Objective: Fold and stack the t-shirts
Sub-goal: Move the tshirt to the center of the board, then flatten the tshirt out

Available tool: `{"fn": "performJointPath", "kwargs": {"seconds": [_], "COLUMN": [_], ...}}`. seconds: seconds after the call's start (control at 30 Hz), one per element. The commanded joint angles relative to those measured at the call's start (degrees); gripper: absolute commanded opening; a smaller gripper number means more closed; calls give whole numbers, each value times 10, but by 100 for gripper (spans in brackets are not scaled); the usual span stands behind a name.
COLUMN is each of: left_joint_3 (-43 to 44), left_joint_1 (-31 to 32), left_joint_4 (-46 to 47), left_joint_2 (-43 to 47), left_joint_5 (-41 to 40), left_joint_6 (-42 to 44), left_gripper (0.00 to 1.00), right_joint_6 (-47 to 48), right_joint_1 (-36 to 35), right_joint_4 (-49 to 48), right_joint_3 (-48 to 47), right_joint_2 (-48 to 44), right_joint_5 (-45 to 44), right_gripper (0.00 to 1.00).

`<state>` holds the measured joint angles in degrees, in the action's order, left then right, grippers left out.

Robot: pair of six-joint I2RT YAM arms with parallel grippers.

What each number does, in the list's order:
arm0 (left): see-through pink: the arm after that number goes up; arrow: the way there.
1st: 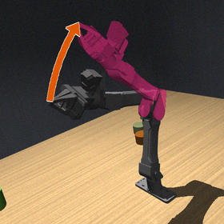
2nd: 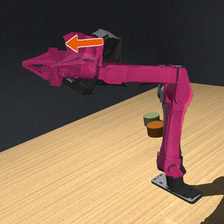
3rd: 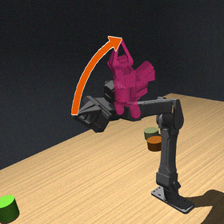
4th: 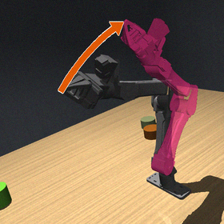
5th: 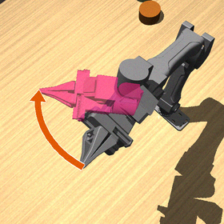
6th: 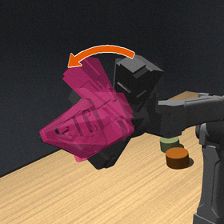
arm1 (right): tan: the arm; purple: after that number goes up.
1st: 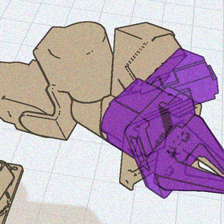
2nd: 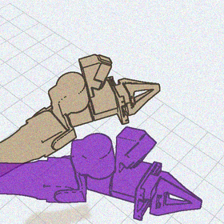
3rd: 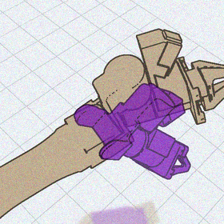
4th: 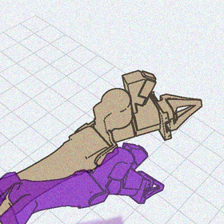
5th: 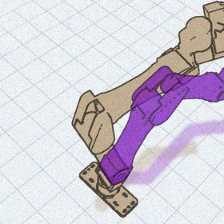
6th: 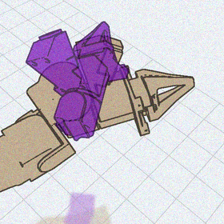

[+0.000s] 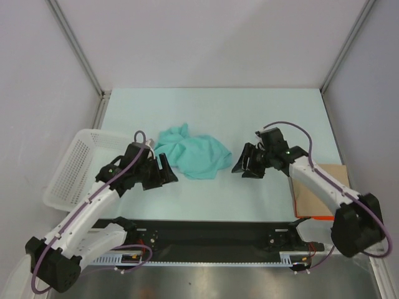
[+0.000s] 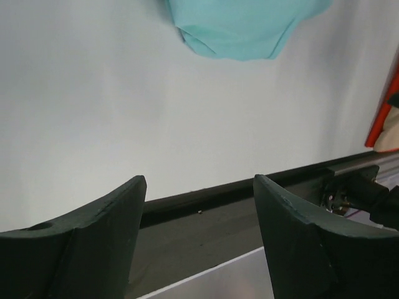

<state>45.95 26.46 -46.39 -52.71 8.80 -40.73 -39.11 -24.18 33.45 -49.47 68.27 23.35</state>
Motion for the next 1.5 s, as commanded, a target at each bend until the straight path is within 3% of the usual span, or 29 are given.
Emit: {"fn": "performJointPath", "kwargs": {"seconds": [0.0,0.07,0.2,0.33,0.5,0.77,0.97,1.07,1.1,1.2,1.23,1.27,1.3,1.33,1.37,1.47], "left_joint_3": [-23,-21,61,231,392,460,457,439,430,412,406,403,397,397,397,398], "left_joint_1": [16,18,17,12,-3,-25,-33,-40,-41,-47,-47,-47,-49,-50,-49,-50], "left_joint_4": [84,103,116,70,13,-2,6,29,36,52,56,60,65,65,64,53], "left_joint_2": [2,-6,-121,-286,-464,-569,-587,-586,-582,-565,-553,-548,-544,-542,-541,-515], "left_joint_5": [39,40,23,-17,-62,-27,1,31,37,34,33,33,33,32,25,1], "left_joint_6": [-8,-1,57,164,230,252,255,248,242,232,232,230,228,227,225,216], "left_gripper": [78,82,83,88,92,88,86,76,64,43,40,36,26,15,3,0], "right_joint_6": [9,21,75,123,132,130,152,157,158,158,158,157,159,160,163,166], "right_joint_1": [-6,-7,-3,5,31,30,25,21,20,17,16,16,15,15,15,11], "right_joint_4": [-93,-103,-93,-68,-38,-16,12,10,4,-12,-14,-14,-14,-13,-10,16], "right_joint_3": [-52,-75,-165,-253,-351,-402,-379,-369,-365,-359,-358,-358,-357,-358,-359,-367], "right_joint_2": [82,127,249,345,449,507,494,499,500,495,493,486,482,479,470,449], "right_joint_5": [-29,-40,-45,-73,-47,-9,-51,-45,-42,-38,-41,-48,-50,-52,-62,-81], "right_gripper": [57,61,72,74,70,56,58,57,53,42,32,28,24,10,4,0]}}
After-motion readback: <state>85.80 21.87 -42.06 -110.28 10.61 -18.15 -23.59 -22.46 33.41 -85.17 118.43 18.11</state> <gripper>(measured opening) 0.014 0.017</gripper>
